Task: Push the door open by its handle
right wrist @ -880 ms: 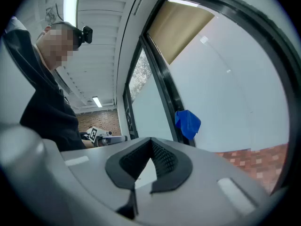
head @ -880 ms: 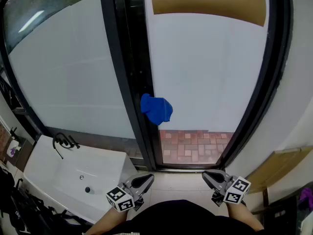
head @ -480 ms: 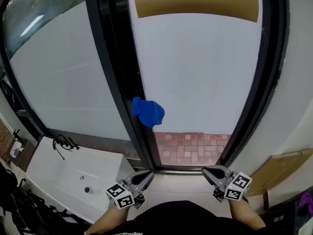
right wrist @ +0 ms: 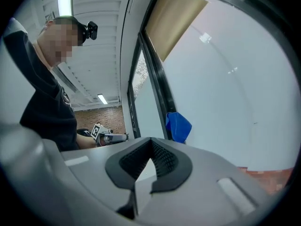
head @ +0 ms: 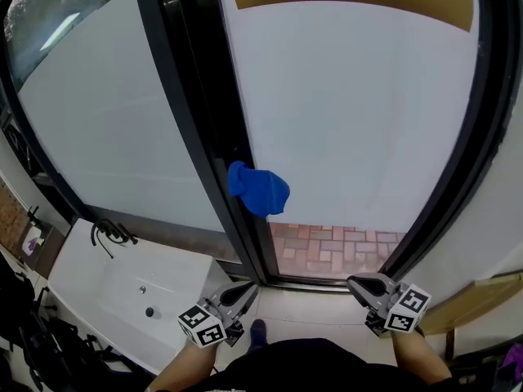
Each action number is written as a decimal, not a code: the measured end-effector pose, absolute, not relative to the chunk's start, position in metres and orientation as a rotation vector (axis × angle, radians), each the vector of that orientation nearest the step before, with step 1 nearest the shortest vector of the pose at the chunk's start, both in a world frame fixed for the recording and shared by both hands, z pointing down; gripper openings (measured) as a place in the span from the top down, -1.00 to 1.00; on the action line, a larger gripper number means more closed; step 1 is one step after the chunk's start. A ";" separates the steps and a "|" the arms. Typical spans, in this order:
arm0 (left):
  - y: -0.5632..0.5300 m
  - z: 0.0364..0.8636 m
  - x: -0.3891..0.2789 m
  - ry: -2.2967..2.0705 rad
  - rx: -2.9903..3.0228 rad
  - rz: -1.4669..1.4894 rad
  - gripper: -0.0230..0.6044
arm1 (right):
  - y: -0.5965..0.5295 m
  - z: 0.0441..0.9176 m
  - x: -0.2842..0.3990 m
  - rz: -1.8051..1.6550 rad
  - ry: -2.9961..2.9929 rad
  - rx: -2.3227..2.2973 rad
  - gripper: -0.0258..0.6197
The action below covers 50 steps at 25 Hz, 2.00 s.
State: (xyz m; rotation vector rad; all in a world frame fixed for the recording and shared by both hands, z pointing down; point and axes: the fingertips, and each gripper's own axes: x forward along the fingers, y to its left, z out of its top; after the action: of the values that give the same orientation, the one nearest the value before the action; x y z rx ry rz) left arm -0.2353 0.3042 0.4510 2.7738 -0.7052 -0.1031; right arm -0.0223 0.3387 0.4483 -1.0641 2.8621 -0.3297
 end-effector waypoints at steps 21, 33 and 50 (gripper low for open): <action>0.049 0.372 -0.163 -0.592 3.485 1.106 0.50 | 0.092 0.401 -0.062 -0.284 2.940 -0.963 0.92; -0.044 0.467 -0.156 -0.678 2.836 2.741 0.72 | 0.062 0.412 -0.039 -0.296 2.937 -0.647 0.92; -0.062 0.498 -0.161 -0.765 2.541 3.308 0.90 | 0.037 0.416 -0.060 -0.332 2.938 -0.475 0.92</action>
State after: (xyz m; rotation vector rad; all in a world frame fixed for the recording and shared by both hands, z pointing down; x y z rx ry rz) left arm -0.1609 -0.0622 0.4981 2.5407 -0.7654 3.3084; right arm -0.0599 0.0372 0.4158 -0.4749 2.9379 -0.3317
